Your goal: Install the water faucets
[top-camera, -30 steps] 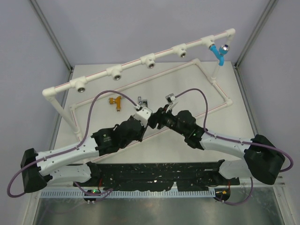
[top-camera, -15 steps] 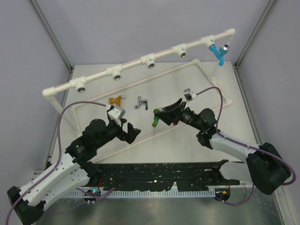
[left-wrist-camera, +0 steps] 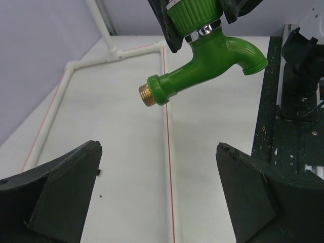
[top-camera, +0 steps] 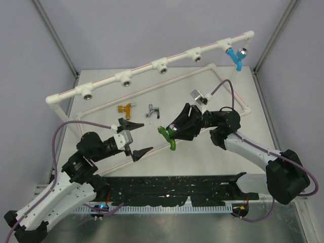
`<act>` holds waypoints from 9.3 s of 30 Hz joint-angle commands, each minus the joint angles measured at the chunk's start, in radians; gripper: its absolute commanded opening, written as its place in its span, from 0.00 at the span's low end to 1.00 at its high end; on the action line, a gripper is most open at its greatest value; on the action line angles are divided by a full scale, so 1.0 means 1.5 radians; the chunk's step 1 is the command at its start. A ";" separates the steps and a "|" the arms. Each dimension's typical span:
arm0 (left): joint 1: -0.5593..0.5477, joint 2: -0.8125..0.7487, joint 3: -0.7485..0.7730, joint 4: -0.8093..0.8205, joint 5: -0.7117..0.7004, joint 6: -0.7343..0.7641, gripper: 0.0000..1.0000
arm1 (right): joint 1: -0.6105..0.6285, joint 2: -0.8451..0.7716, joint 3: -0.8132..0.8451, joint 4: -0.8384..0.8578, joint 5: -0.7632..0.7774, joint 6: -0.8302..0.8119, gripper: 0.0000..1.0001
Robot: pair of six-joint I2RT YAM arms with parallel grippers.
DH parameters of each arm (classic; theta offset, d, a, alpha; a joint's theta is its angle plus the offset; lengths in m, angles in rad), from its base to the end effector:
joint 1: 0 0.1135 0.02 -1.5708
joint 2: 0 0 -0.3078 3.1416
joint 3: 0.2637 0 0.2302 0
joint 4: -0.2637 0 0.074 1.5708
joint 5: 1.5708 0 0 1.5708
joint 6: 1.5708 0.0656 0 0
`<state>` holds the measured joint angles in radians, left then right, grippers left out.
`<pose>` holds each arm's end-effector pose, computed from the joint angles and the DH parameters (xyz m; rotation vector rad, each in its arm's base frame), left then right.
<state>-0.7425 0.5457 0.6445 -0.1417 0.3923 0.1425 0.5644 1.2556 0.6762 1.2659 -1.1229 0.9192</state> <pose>0.0616 -0.0906 0.3491 0.9829 1.3463 -0.7744 0.1565 0.1690 0.3996 -1.0317 1.1115 1.7244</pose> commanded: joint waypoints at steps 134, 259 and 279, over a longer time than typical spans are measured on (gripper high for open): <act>-0.011 0.072 0.192 -0.151 -0.295 -0.022 0.82 | 0.075 -0.120 0.252 -0.927 0.426 -0.717 0.05; 0.485 0.047 0.092 0.184 -0.572 -0.959 0.15 | -0.204 -0.048 0.116 -0.295 0.469 -1.377 0.05; 0.485 0.042 0.112 0.130 -0.560 -0.959 0.00 | -0.172 -0.005 0.102 -0.351 0.526 -1.556 0.05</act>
<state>-0.0238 0.6250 0.7681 0.0387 -0.4286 -1.3285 0.2886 1.2224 0.8265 0.7605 -0.3988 -1.3270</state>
